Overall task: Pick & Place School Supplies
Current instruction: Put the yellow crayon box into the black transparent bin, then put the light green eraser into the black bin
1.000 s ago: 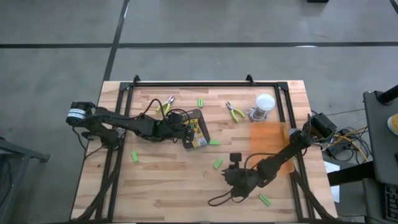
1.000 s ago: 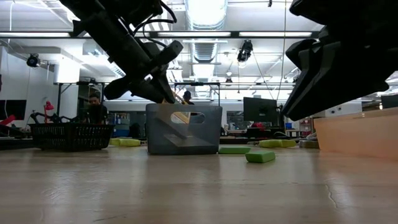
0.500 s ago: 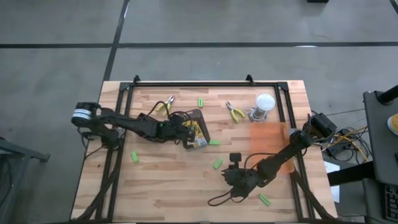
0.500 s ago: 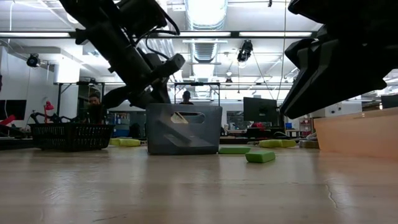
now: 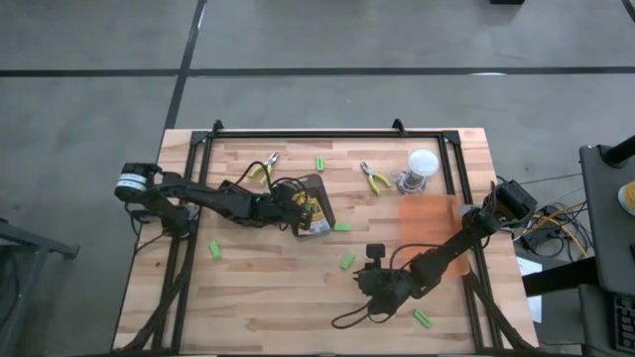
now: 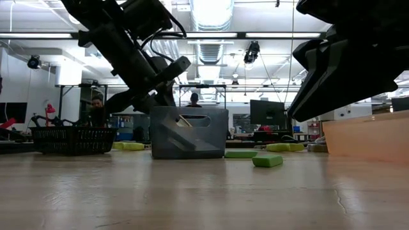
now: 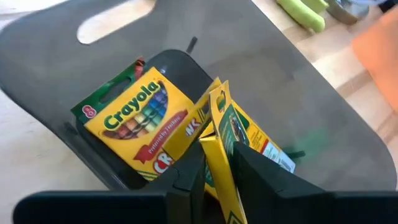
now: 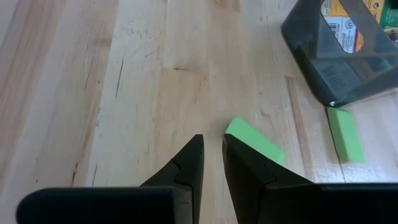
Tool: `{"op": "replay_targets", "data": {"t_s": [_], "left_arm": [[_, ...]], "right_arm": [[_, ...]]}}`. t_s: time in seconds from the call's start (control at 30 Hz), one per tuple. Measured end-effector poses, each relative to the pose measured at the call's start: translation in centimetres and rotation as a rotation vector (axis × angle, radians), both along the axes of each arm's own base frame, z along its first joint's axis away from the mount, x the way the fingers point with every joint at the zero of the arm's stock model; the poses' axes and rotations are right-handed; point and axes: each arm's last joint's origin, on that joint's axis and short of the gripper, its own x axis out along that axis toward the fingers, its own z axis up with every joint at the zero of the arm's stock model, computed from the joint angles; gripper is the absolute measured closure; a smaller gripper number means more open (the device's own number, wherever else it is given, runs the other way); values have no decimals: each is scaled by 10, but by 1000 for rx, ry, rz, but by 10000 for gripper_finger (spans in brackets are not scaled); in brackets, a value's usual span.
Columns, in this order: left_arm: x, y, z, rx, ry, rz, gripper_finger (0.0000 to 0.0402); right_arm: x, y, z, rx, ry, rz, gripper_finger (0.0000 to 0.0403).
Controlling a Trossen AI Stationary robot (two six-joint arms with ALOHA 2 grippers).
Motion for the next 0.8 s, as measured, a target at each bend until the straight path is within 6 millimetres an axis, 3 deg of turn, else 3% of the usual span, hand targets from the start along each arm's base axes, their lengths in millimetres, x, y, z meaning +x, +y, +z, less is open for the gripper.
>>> {"op": "replay_targets", "data": {"t_s": [0.63, 0.8], "left_arm": [[0, 0, 1, 15, 3, -22, 215], [-2, -1, 15, 53, -26, -72, 212]], "right_arm": [[0, 0, 0, 1, -1, -1, 346], [0, 0, 0, 0, 0, 0, 346]]}}
